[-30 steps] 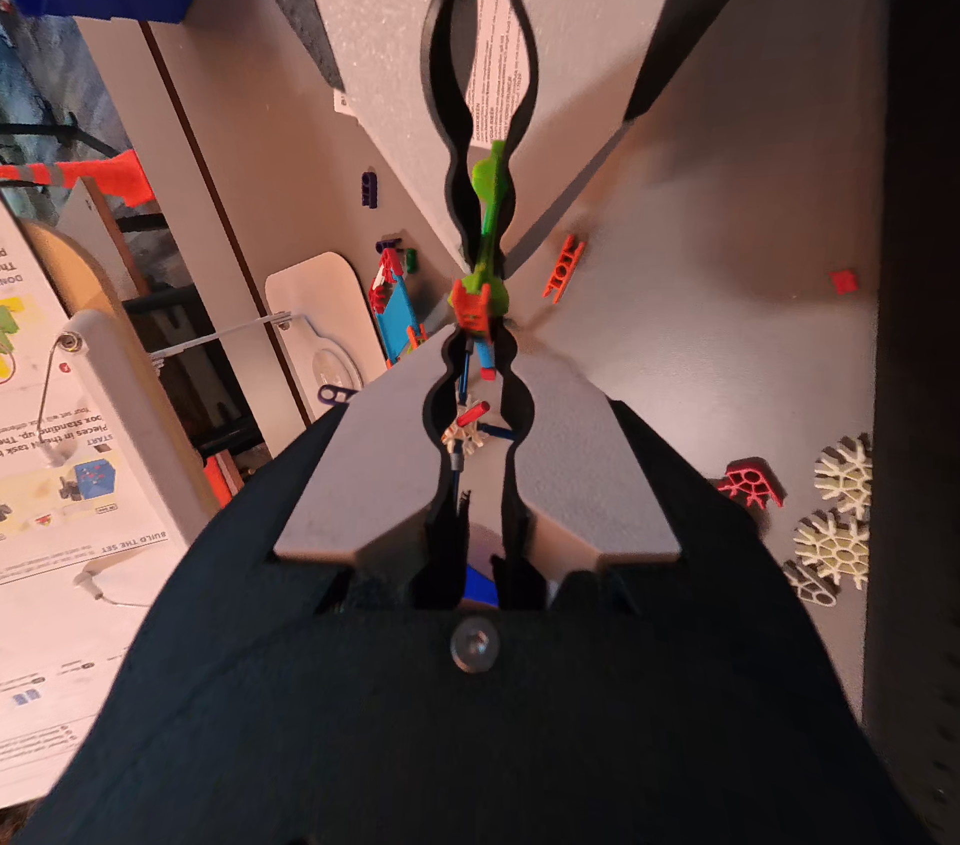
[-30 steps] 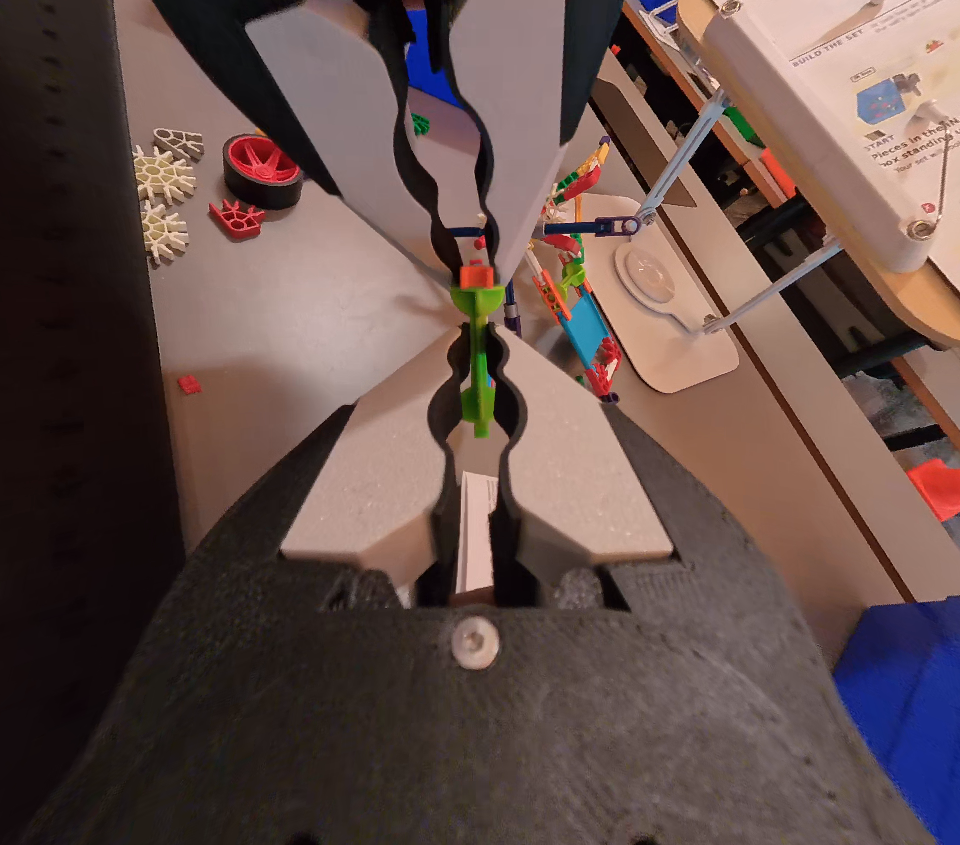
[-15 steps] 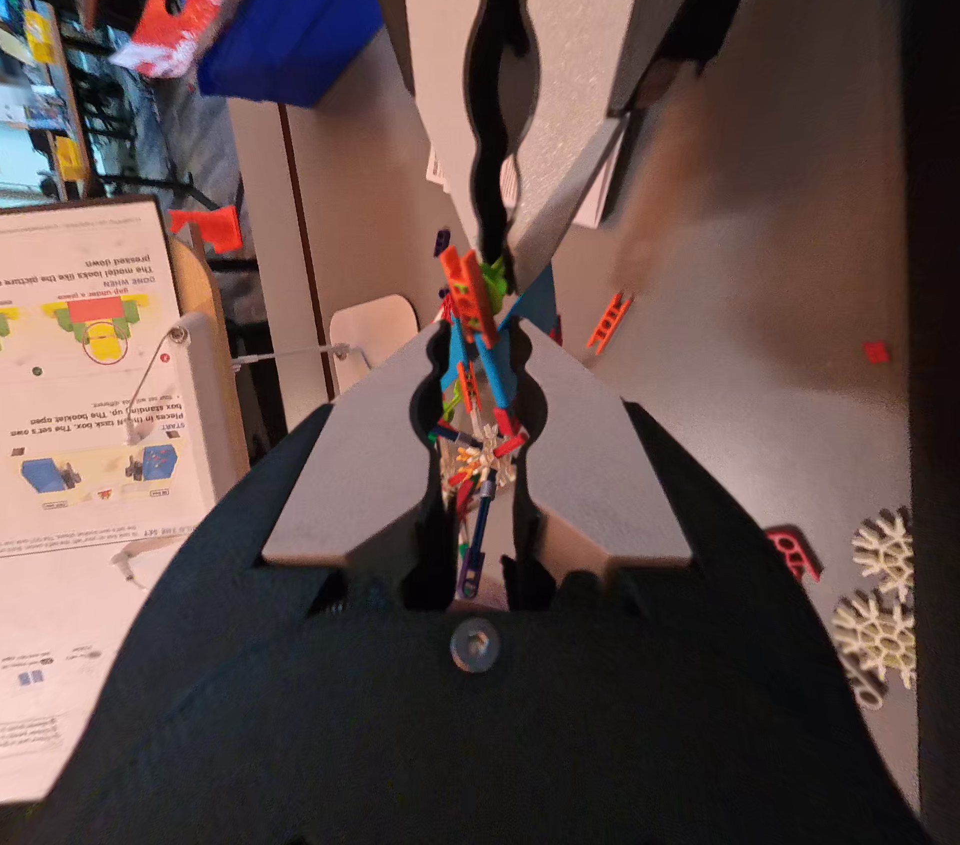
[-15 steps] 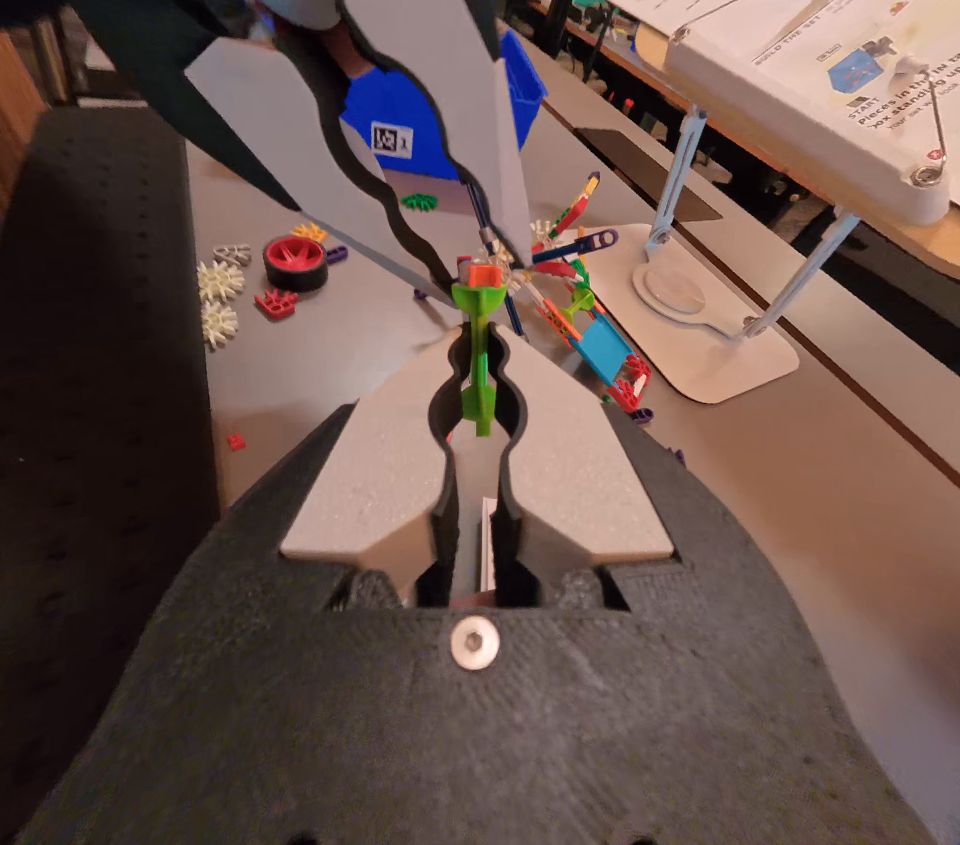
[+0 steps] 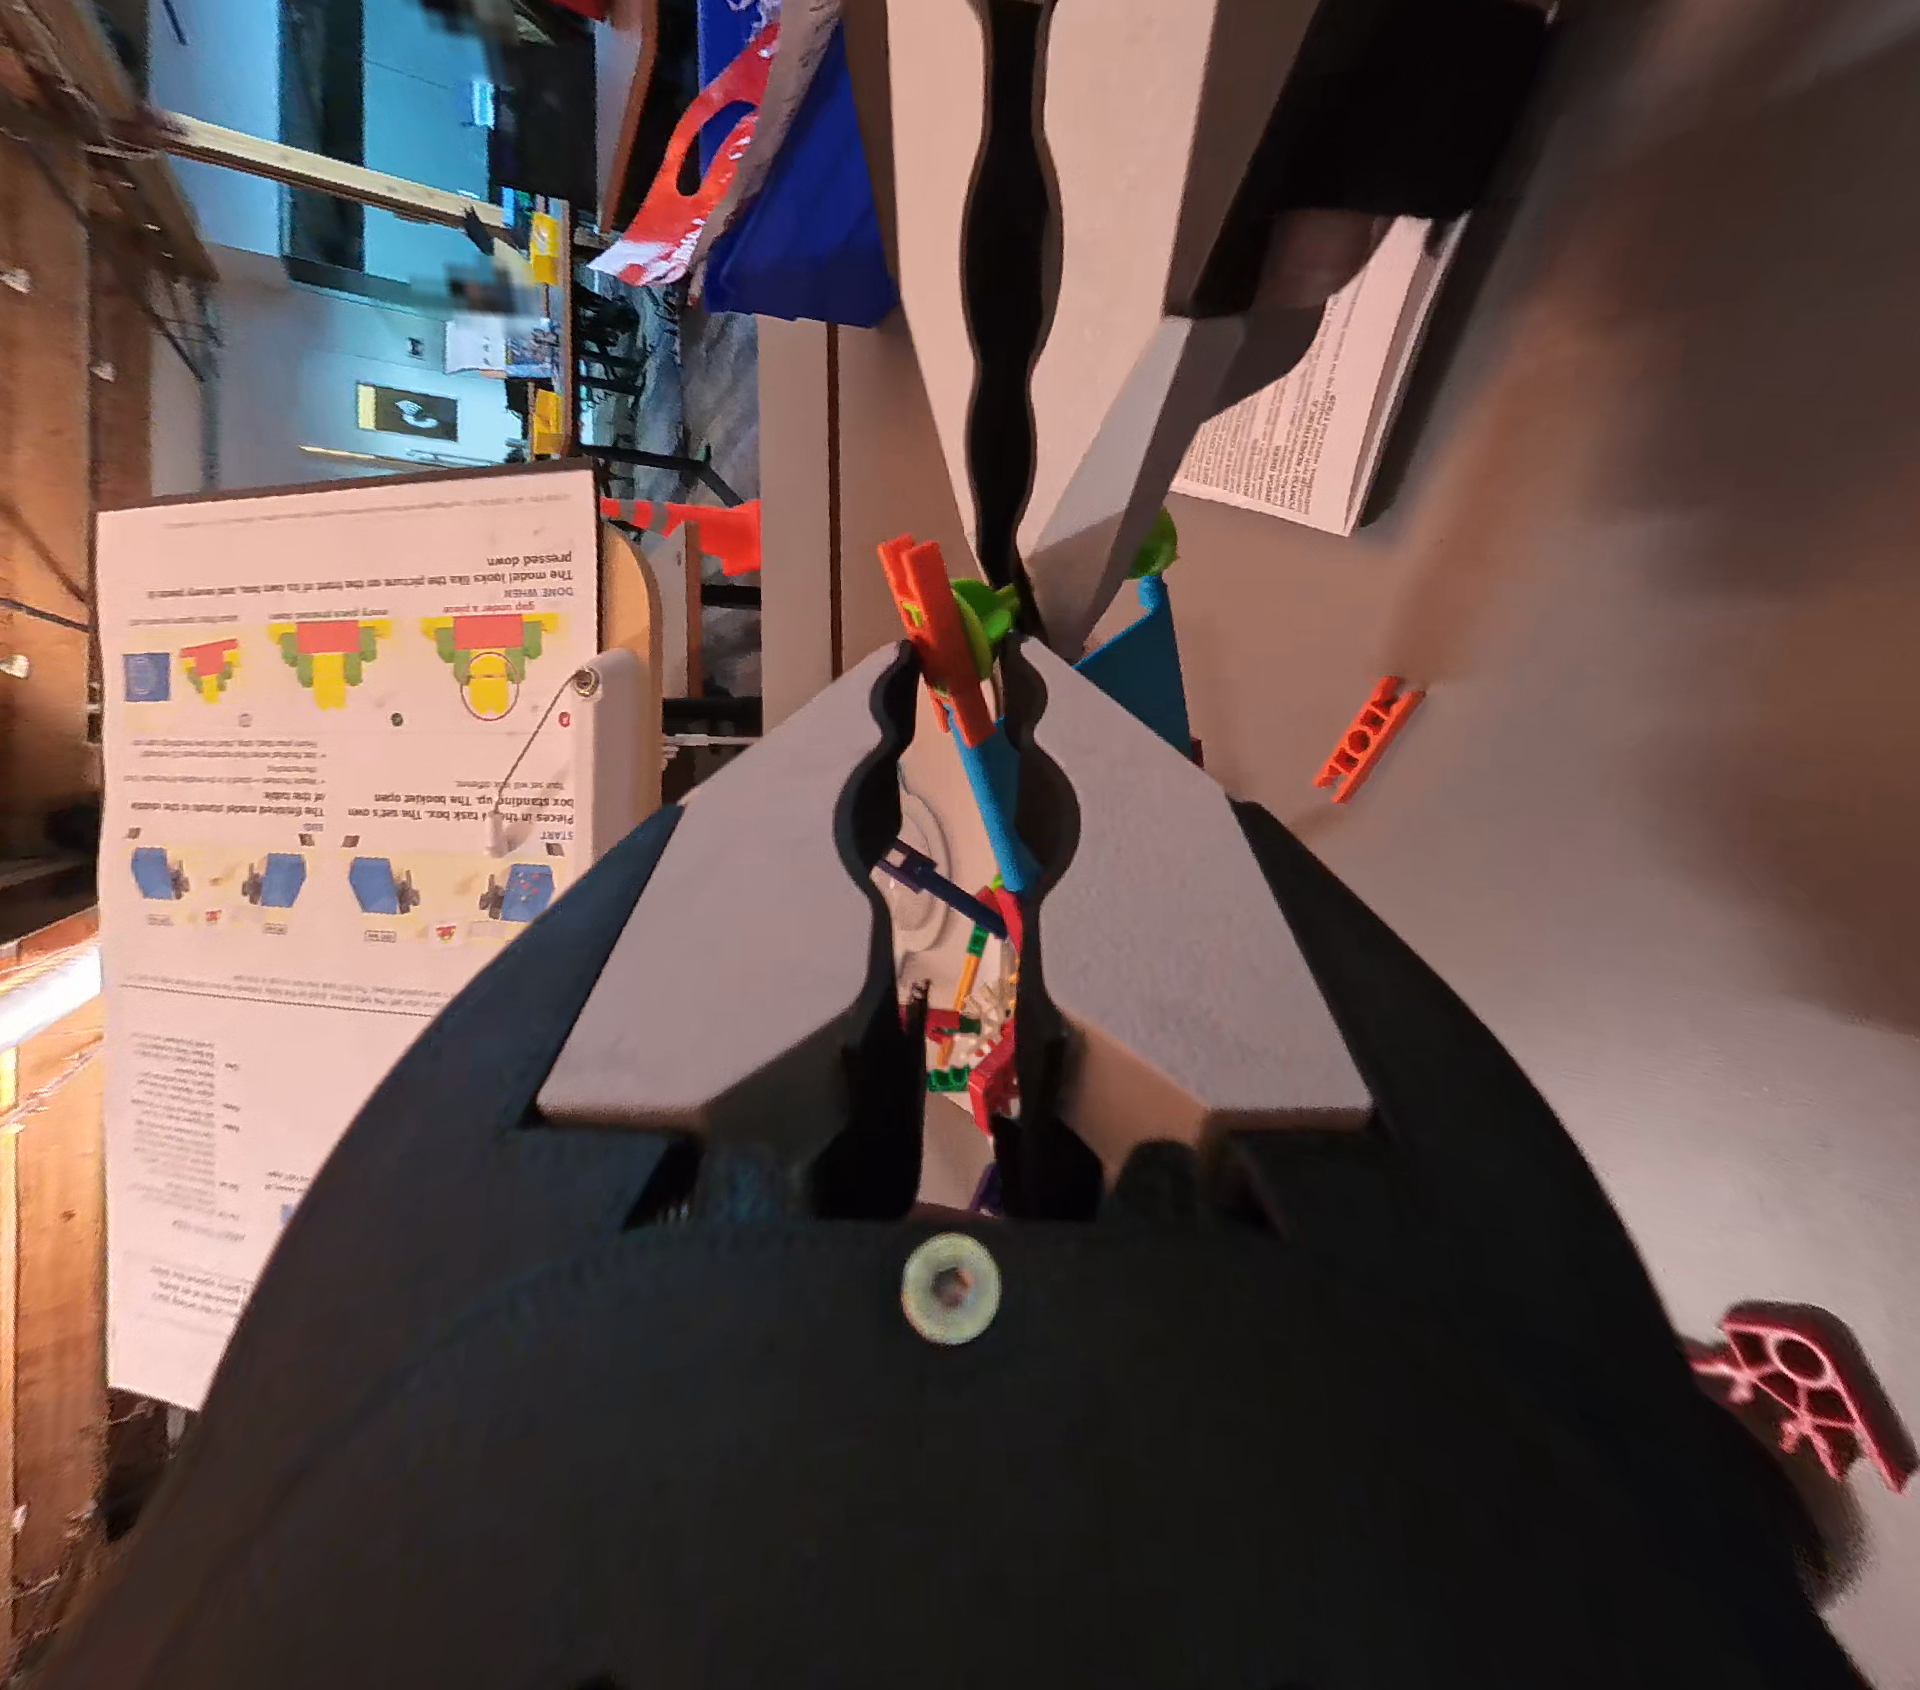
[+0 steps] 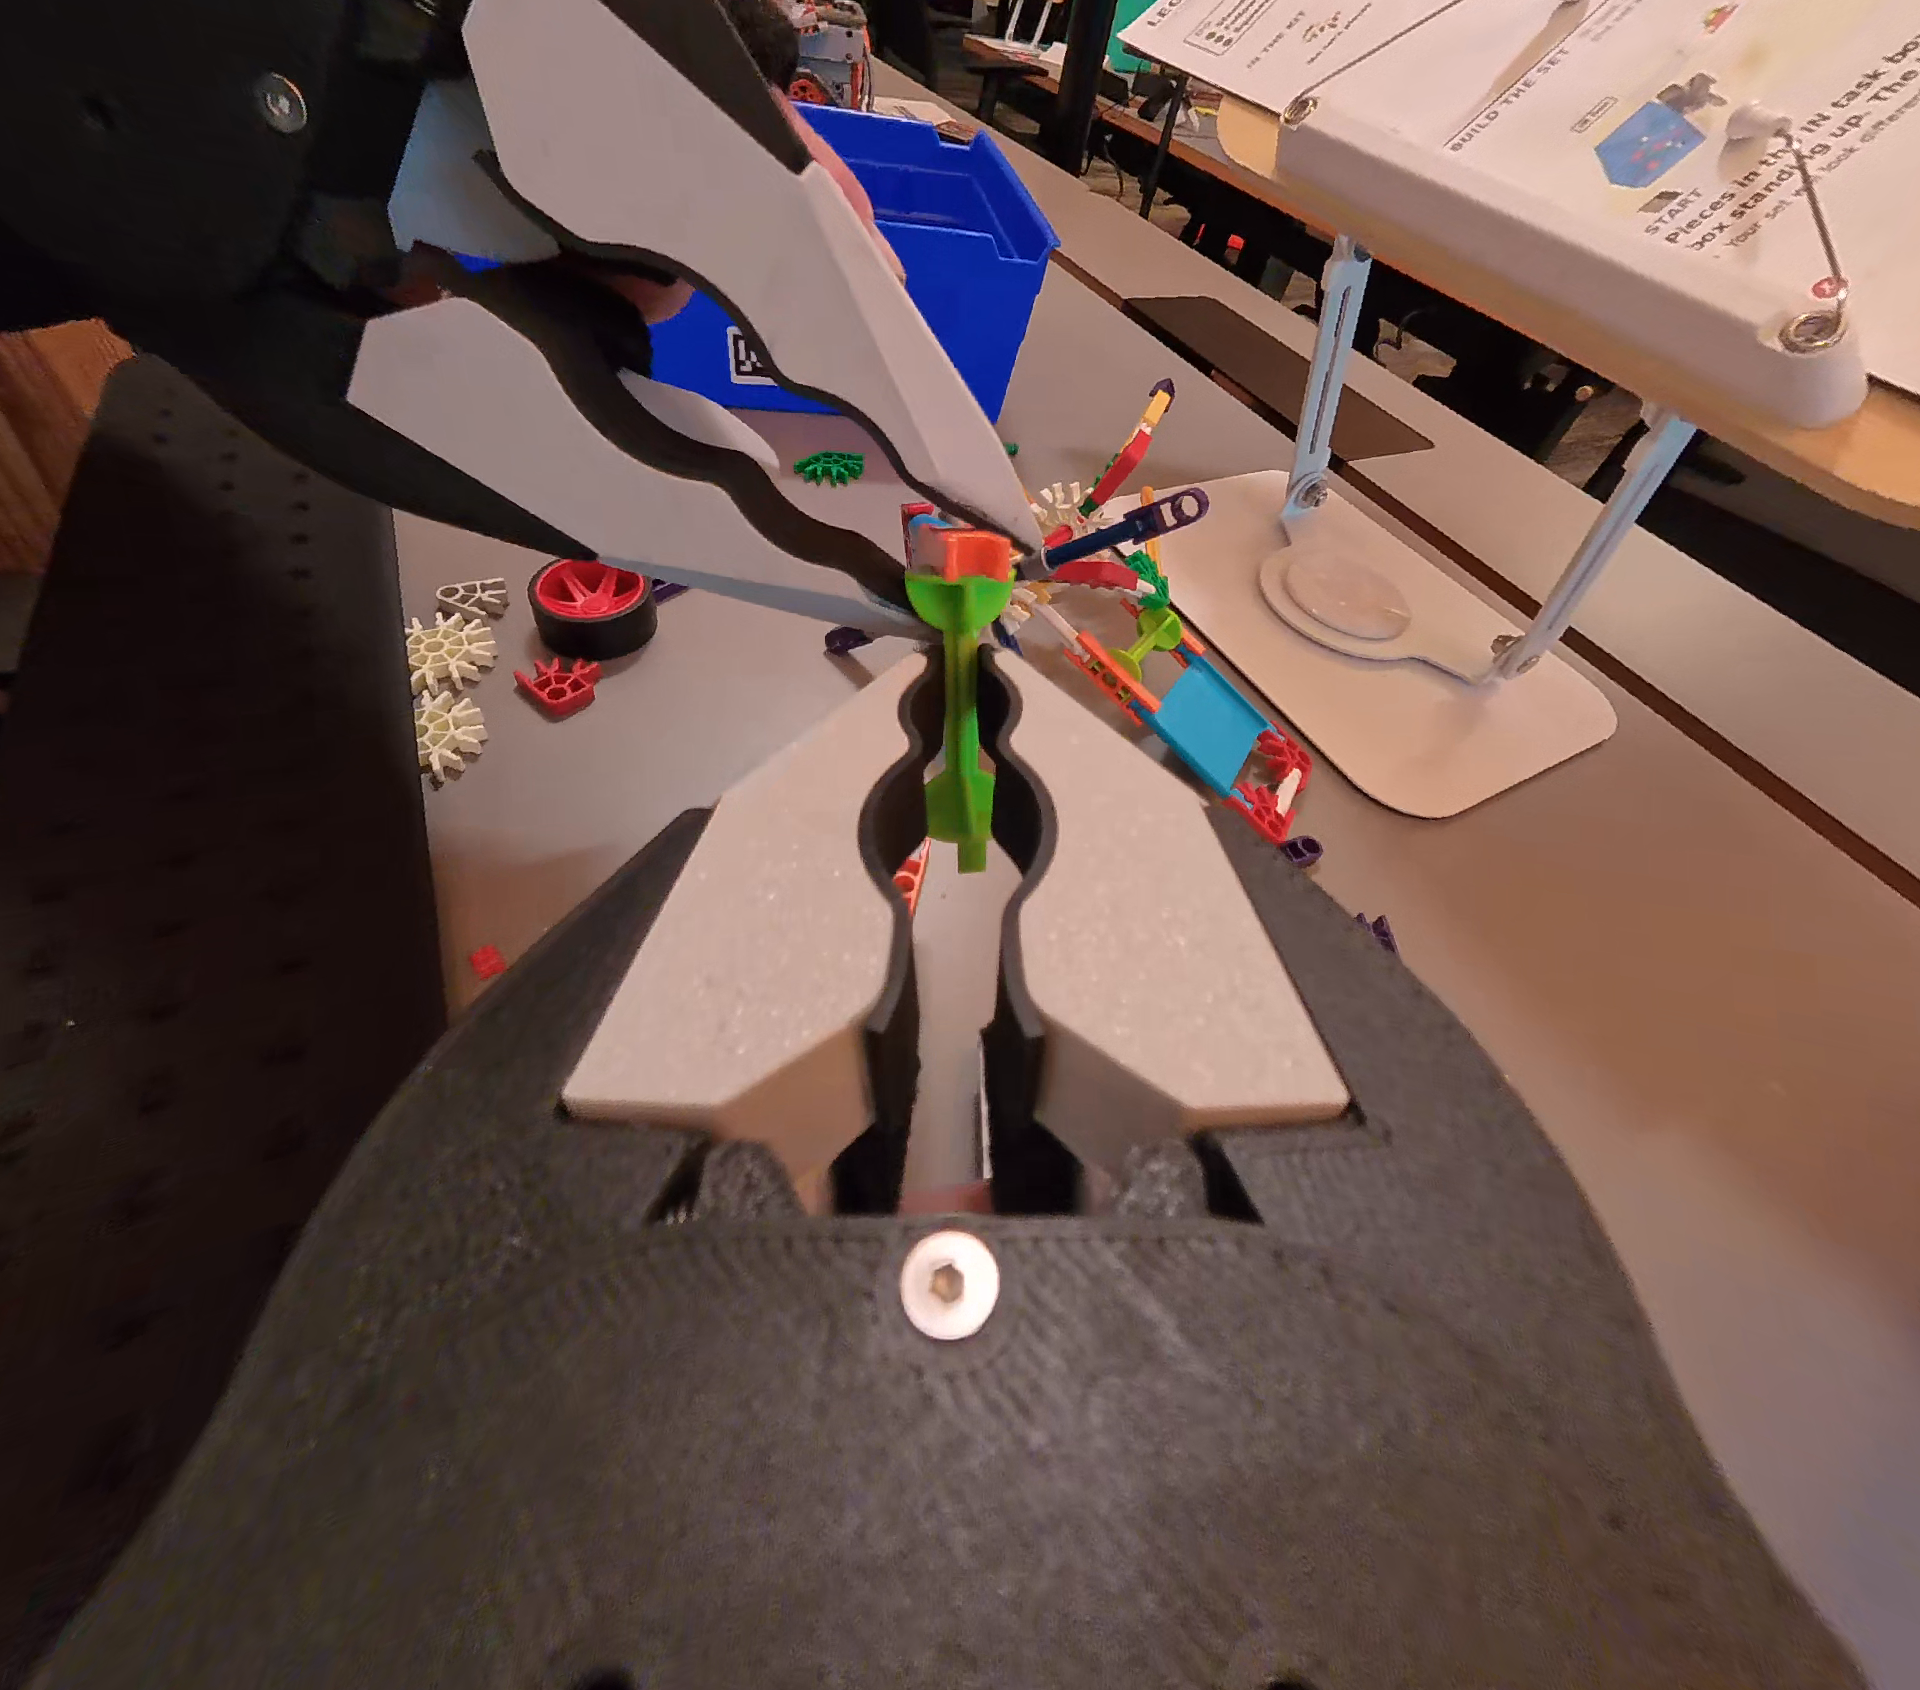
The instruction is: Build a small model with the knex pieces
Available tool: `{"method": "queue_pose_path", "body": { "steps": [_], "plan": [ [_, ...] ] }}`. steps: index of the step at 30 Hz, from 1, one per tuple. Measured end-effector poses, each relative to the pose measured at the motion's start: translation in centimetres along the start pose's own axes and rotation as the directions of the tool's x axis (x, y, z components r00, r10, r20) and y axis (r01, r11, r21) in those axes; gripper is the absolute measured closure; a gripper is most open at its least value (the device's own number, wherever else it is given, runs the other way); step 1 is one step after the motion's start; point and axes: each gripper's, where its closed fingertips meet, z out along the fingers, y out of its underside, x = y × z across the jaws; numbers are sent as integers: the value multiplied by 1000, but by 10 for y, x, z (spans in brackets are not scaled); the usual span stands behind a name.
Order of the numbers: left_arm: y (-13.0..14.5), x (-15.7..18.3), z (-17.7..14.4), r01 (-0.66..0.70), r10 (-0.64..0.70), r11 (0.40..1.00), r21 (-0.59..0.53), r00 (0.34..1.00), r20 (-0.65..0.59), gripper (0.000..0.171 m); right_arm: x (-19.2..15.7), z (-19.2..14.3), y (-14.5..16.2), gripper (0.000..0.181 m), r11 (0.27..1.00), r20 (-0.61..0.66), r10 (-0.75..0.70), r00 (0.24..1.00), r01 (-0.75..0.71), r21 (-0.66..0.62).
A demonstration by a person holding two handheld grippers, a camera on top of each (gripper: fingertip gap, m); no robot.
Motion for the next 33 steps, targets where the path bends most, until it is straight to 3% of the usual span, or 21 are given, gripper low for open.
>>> {"method": "queue_pose_path", "body": {
  "steps": [6, 15, 27, 33],
  "plan": [
    [1, -1, -1, -40, 40, 999, 10, 998, 41, 160, 1, 2, 0, 179, 999, -17, -35, 999, 35, -16],
    [18, 13, 4, -126, 120, 990, -67, 989, -86, 160, -5, 17, 13, 176, 995, 55, -26, 998, 32, -99],
    [49, 38, 19, -285, 234, 946, -154, 929, -286, 160, -21, 43, 86, 150, 891, 201, 52, 978, 46, -452],
    [57, 45, 23, -297, 234, 942, -157, 914, -330, 160, -27, 50, 109, 153, 825, 215, 2, 977, 120, -552]
  ]
}}
